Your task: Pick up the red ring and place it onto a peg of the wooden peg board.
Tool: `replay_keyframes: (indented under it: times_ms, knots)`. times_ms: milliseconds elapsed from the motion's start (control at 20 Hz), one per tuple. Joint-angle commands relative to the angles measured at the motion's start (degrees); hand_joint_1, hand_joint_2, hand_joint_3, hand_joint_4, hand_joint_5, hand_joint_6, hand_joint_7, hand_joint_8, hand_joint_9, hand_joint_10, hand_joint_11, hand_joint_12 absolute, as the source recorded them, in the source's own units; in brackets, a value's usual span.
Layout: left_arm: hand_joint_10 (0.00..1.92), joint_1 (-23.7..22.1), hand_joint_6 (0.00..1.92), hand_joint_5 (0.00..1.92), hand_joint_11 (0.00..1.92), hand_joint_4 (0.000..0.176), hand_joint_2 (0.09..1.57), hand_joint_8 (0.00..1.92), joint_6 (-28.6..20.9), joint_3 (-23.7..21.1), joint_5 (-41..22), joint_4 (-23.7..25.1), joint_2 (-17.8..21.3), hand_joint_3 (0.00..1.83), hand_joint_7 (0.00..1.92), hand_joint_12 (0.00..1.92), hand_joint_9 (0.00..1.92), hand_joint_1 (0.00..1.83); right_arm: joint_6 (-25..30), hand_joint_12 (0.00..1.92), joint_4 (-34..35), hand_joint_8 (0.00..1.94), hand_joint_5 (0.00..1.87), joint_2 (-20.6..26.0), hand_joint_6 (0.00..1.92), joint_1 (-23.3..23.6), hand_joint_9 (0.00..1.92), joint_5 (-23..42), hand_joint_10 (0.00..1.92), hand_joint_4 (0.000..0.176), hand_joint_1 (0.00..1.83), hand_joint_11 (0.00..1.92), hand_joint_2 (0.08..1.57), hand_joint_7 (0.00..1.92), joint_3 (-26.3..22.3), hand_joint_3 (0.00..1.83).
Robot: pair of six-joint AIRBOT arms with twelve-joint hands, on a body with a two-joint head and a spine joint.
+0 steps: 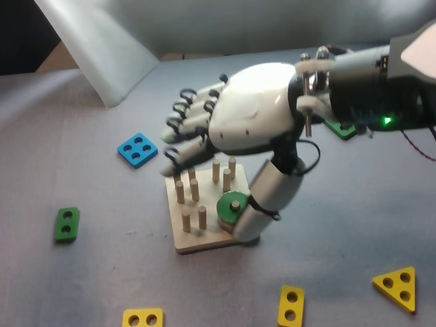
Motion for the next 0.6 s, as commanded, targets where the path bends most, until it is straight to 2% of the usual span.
replay_keyframes:
  times_ms: [0, 100, 150, 250, 350, 400, 550]
  knots:
    - [0.00, -0.31, 0.00, 0.52, 0.00, 0.000, 1.28, 0.00, -0.06, 0.36, -1.02, -1.10, 0.43, 0.00, 0.50, 0.79, 0.41, 0.00, -0.20, 0.00, 1.17, 0.00, 0.10, 0.25, 0.00, 1.09, 0.00, -1.50, 0.00, 0.165, 0.29, 0.00, 0.79, 0.00, 0.12, 0.00]
    - [0.00, -0.31, 0.00, 0.52, 0.00, 0.000, 1.28, 0.00, -0.05, 0.36, -1.02, -1.10, 0.46, 0.00, 0.50, 0.79, 0.41, 0.00, -0.16, 0.00, 1.16, 0.00, 0.09, 0.80, 0.00, 1.90, 0.00, -1.16, 0.00, 0.124, 0.21, 0.00, 0.79, 0.00, 0.11, 0.00]
    - [0.00, -0.31, 0.00, 0.52, 0.00, 0.000, 1.28, 0.00, -0.04, 0.37, -1.02, -1.10, 0.49, 0.00, 0.50, 0.79, 0.41, 0.00, -0.08, 0.00, 1.16, 0.00, 0.07, 1.20, 0.00, 2.35, 0.00, -0.93, 0.00, 0.089, 0.16, 0.00, 0.80, 0.00, 0.11, 0.00]
    - [0.00, -0.30, 0.00, 0.51, 0.00, 0.000, 1.28, 0.00, -0.04, 0.36, -1.02, -1.10, 0.49, 0.00, 0.48, 0.75, 0.38, 0.00, 0.48, 0.00, 1.15, 0.00, 0.03, 2.22, 0.00, 3.21, 0.00, -0.51, 0.00, 0.039, 0.11, 0.00, 0.81, 0.00, 0.07, 0.01]
    - [0.00, -0.30, 0.00, 0.51, 0.00, 0.000, 1.28, 0.00, -0.04, 0.35, -1.03, -1.10, 0.52, 0.00, 0.49, 0.76, 0.39, 0.00, 1.24, 0.00, 1.15, 0.00, 0.01, 4.29, 0.00, 4.24, 0.00, 0.12, 0.00, 0.008, 0.06, 0.00, 0.82, 0.00, -0.57, 0.01]
    - [0.01, -0.30, 0.00, 0.52, 0.00, 0.000, 1.28, 0.00, -0.04, 0.36, -1.03, -1.10, 0.50, 0.00, 0.50, 0.80, 0.41, 0.00, 1.24, 0.00, 1.15, 0.00, 0.01, 5.83, 0.00, 4.73, 0.00, 0.43, 0.00, 0.000, 0.05, 0.00, 0.83, 0.00, -1.53, 0.01]
    - [0.00, -0.30, 0.00, 0.52, 0.00, 0.000, 1.28, 0.00, -0.04, 0.35, -1.11, -1.10, 0.46, 0.00, 0.50, 0.80, 0.40, 0.00, 1.23, 0.00, 1.15, 0.00, 0.01, 10.50, 0.00, 5.95, 0.00, 1.91, 0.00, 0.000, 0.01, 0.00, 0.84, 0.00, -4.98, 0.02]
